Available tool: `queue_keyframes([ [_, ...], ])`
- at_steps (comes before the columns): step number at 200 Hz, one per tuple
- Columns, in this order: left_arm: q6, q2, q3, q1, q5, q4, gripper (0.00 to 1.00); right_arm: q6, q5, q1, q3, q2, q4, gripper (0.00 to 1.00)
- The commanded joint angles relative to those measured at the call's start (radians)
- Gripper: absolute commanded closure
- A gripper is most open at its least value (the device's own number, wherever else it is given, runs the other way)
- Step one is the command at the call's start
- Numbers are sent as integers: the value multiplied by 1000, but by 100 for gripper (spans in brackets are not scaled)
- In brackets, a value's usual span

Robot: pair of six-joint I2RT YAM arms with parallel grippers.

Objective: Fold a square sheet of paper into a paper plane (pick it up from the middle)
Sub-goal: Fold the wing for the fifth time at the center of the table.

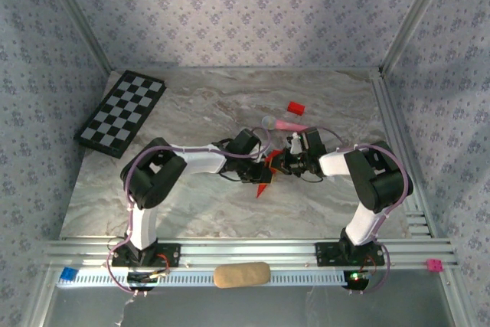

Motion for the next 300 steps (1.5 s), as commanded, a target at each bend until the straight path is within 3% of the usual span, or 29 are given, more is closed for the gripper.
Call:
queue_keyframes([
  [1,22,8,-20,-3,-16,-22,95,-9,105,13,-10,56,-66,90],
  [102,5,-51,-145,-13,-29,-10,95,-14,113,8,-10,62,-80,90],
  [206,52,-146,-242,-23,-83,-104,95,-14,120,7,-6,59,-88,90],
  [265,37,-259,-171,-22,-122,-93,94,-10,123,14,-6,57,-89,90],
  [300,22,-246,-126,-27,-45,-41,94,-9,124,17,-5,58,-87,90],
])
